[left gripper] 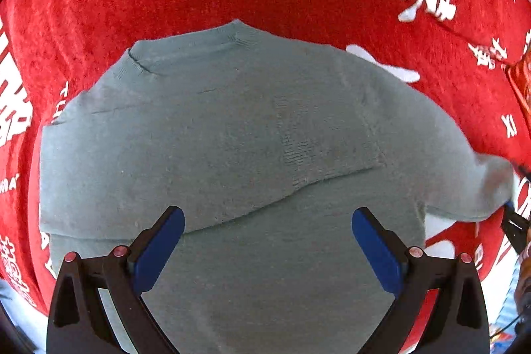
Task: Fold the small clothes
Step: 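Grasp the other sleeve with the right gripper and fold it across the body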
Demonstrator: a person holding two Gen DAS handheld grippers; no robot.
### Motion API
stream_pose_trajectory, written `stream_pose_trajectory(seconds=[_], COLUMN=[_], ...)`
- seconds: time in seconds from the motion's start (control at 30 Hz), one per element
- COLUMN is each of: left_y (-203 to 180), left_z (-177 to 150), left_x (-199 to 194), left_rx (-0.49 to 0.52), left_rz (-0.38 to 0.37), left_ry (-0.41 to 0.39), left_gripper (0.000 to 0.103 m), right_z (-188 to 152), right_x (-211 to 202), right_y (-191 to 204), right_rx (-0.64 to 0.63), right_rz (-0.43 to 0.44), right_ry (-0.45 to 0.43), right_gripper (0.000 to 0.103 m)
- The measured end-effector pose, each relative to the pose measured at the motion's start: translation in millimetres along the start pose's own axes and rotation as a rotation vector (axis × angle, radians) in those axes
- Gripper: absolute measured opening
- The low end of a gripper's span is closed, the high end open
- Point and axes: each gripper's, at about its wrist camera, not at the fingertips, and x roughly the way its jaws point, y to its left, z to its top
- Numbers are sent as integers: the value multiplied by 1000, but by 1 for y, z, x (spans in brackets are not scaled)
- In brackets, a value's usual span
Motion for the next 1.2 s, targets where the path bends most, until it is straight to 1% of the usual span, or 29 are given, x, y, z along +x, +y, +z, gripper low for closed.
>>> stream_pose_trajectory(seconds=[0.07, 0.17, 0.27, 0.3, 0.37, 0.43, 0.5, 0.57, 0.63, 0.7, 0.73, 0.77, 0.8, 0.83, 0.87, 0.97, 1.0, 1.03, 1.1, 1.17, 1.2], left_y=[4, 15, 32, 40, 56, 74, 93, 109, 128, 142, 150, 155, 163, 166, 171, 184, 190, 193, 200, 205, 209], left_z=[0, 1, 0, 0, -1, -4, -8, -11, -17, -22, -25, -27, -31, -33, -35, -41, -43, -44, -45, -45, -46], left_x=[-3, -8, -12, -13, -15, -16, -19, -22, -23, -23, -22, -21, -19, -18, -17, -17, -17, -16, -17, -21, -23], left_rx=[-8, -18, -42, -55, -83, -107, -138, -169, -206, -233, -243, -249, -255, -258, -262, -278, -286, -292, -303, -309, -313], left_rz=[-2, 1, 9, 12, 20, 30, 40, 48, 57, 66, 72, 76, 79, 81, 81, 70, 64, 59, 49, 45, 42], left_ry=[-10, -20, -27, -28, -30, -34, -39, -46, -52, -52, -51, -49, -44, -41, -38, -36, -35, -35, -40, -50, -58], left_gripper=[102, 102, 102, 102, 102, 102, 102, 102, 102, 102, 102, 102, 102, 102, 102, 102, 102, 102, 102, 102, 102], right_z=[-5, -24, -59, -76, -107, -152, -202, -239, -270, -287, -291, -291, -288, -284, -278, -257, -251, -244, -245, -265, -286], right_x=[4, 17, 42, 55, 77, 107, 142, 171, 203, 229, 238, 243, 242, 236, 228, 213, 211, 212, 215, 223, 228], right_y=[22, 71, 128, 149, 177, 201, 211, 206, 193, 176, 167, 160, 153, 149, 146, 144, 144, 145, 157, 183, 197], right_rx=[-82, -262, -471, -550, -671, -821, -942, -1005, -1033, -1034, -1018, -978, -932, -875, -824, -723, -688, -654, -667, -817, -938], right_rz=[1, 17, 26, 28, 22, -4, -48, -86, -147, -244, -284, -308, -308, -273, -241, -237, -237, -236, -230, -226, -229], right_ry=[16, 75, 153, 188, 241, 316, 405, 474, 546, 575, 585, 594, 594, 590, 572, 487, 459, 427, 404, 403, 423], right_gripper=[8, 8, 8, 8, 8, 8, 8, 8, 11, 14, 19, 26, 48, 63, 65, 65, 65, 47, 7, 7, 7])
